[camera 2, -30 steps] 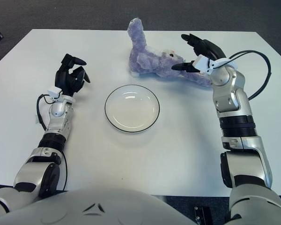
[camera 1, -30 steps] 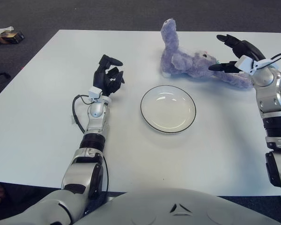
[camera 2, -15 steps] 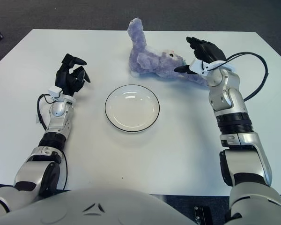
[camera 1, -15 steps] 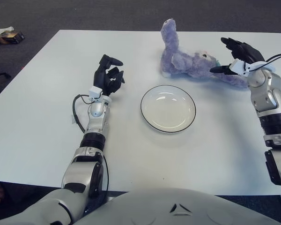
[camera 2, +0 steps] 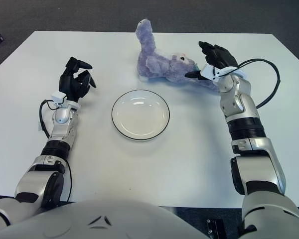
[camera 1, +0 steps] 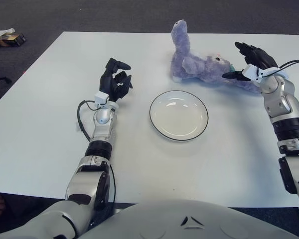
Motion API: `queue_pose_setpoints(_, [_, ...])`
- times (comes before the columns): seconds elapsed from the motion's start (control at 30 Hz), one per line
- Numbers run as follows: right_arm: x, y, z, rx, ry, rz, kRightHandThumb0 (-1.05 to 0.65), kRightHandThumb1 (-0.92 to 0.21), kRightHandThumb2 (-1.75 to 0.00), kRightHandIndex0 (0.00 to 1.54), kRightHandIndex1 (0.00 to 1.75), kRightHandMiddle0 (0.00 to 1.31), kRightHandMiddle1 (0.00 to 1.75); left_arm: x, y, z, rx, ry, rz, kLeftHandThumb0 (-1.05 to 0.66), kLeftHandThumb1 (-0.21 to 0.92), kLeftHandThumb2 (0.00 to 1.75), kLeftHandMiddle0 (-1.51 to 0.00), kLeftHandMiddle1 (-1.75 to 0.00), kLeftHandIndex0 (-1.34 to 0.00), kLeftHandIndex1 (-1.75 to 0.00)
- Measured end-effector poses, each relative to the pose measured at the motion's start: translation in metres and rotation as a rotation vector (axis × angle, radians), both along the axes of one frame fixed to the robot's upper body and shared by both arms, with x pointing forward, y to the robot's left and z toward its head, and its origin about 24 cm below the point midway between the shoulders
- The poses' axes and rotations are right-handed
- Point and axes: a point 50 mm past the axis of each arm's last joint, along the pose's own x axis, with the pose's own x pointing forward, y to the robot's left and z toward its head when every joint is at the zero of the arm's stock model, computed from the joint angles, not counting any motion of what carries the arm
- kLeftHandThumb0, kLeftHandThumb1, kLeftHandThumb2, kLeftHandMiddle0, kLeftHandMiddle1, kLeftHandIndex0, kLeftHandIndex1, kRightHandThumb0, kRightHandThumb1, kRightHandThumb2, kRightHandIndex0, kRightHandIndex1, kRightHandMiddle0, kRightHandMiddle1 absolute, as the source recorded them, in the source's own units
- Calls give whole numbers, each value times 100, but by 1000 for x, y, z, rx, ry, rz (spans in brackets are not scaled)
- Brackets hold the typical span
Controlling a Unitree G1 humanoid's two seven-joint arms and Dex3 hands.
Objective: Put the doll into the plate.
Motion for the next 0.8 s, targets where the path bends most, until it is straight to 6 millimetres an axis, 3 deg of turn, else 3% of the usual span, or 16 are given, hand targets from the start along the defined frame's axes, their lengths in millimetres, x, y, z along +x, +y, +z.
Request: queue_pose_setpoints(0.8, [11,5,-18,31,67,15,-84,-89,0,0,0,12,0,-1,-1,2,-1,-12,8,-36,92,31,-94,-175,-43,-151])
